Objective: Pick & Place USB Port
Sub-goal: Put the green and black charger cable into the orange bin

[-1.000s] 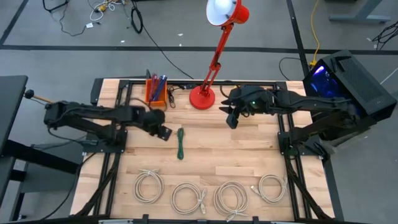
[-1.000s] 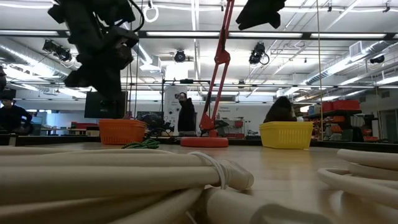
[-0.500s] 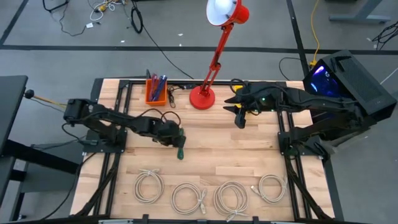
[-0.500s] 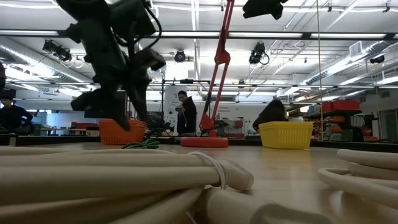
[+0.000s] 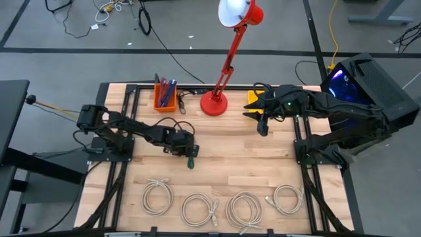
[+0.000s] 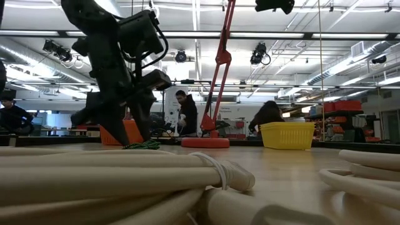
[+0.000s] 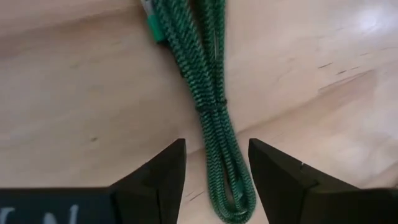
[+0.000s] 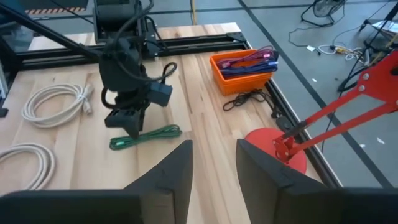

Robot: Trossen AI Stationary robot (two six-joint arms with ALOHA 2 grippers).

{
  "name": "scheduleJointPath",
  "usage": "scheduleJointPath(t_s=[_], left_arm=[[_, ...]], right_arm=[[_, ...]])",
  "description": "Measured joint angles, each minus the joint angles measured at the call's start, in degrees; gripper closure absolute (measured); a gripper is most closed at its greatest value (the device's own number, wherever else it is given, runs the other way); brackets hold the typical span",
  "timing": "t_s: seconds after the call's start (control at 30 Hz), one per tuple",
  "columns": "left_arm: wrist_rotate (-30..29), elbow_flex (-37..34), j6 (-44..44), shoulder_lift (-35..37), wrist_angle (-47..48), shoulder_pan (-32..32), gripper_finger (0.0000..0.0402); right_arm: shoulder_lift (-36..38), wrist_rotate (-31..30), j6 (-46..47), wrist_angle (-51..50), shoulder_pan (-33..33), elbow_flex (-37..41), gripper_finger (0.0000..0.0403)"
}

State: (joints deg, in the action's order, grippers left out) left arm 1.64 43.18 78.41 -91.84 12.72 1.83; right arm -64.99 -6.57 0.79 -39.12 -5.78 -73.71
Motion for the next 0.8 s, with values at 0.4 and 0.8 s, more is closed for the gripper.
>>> scheduleJointPath(t_s=[0.4,0.8], left_arm=[[-0.61,0.04,-1.38,-1.87,-2.18,-0.31,0.0220],[2.17,0.00,-7.50,-4.38,-3.13,-2.79,0.0369]], right_arm=[[0.24,-0.09,-0.36,0.02,0.00,-0.02,0.0279],[0.24,-1.97,0.24,0.73,0.00,-0.02,0.0279]])
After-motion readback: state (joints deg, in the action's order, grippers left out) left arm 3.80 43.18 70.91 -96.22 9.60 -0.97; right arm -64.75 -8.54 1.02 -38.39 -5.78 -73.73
